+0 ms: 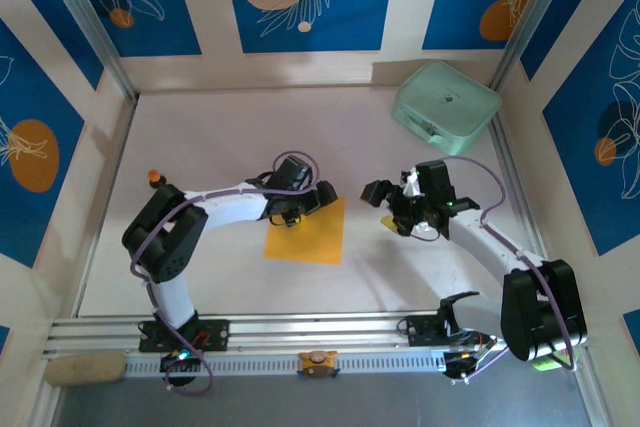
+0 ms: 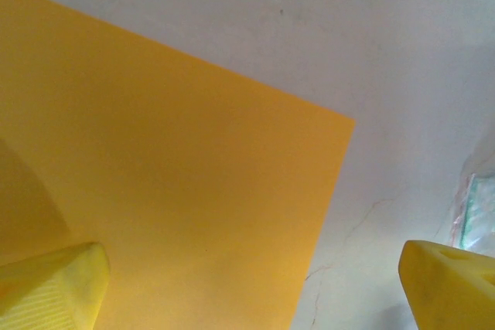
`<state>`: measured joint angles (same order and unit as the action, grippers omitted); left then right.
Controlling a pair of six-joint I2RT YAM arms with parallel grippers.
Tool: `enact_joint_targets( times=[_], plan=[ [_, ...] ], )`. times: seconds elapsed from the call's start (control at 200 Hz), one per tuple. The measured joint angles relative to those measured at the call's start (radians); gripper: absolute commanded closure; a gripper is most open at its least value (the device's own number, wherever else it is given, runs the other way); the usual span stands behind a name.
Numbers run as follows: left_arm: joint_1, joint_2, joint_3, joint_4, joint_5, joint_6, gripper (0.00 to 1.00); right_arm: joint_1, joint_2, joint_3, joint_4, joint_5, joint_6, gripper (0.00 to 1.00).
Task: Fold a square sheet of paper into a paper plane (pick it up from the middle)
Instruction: Move the square sheet of paper to the center of the table.
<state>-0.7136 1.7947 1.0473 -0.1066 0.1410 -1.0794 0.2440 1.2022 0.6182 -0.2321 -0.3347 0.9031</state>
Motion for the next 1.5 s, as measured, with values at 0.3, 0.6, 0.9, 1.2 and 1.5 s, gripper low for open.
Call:
enact_joint_targets(
  times=[0.3, 0.6, 0.9, 1.2, 1.5],
  plan=[
    [-0.002, 0.000, 0.233, -0.362, -0.139, 0.335, 0.12, 0.010, -0.053, -0.012, 0.014, 0.021, 0.003, 0.01],
    [-0.002, 0.086, 0.349, -0.620, -0.112, 0.512, 0.09, 0.043, -0.001, -0.005, 0.030, 0.029, 0.004, 0.01],
    [-0.013, 0.154, 0.383, -0.698, -0.100, 0.494, 0.05, 0.051, 0.013, 0.003, 0.021, 0.049, 0.004, 0.01],
    [-0.047, 0.229, 0.450, -0.735, -0.101, 0.483, 0.03, 0.051, 0.013, 0.003, 0.007, 0.062, 0.005, 0.01],
    [-0.055, 0.273, 0.472, -0.752, -0.102, 0.473, 0.02, 0.051, 0.029, 0.003, 0.006, 0.066, 0.007, 0.01]
  ],
)
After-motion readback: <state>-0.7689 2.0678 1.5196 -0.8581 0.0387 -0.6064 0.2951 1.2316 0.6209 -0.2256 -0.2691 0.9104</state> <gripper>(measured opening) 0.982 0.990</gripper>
